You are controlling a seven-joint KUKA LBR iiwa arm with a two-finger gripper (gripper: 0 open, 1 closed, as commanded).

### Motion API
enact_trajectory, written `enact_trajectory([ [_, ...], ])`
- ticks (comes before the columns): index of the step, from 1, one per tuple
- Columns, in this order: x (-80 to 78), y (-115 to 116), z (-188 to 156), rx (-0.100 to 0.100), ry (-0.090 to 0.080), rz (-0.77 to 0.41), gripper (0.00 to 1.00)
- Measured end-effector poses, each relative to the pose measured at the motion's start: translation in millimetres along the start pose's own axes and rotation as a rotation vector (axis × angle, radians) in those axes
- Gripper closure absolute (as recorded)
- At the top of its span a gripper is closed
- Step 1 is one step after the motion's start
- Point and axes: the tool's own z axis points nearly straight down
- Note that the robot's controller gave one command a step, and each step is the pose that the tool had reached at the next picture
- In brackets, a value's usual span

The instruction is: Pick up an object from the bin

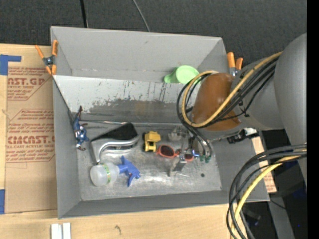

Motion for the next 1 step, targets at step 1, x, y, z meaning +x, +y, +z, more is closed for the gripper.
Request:
enact_trajectory([
  [1,-1.4,1.9,-3.1,0.001,0.014,-0.028,1.0],
])
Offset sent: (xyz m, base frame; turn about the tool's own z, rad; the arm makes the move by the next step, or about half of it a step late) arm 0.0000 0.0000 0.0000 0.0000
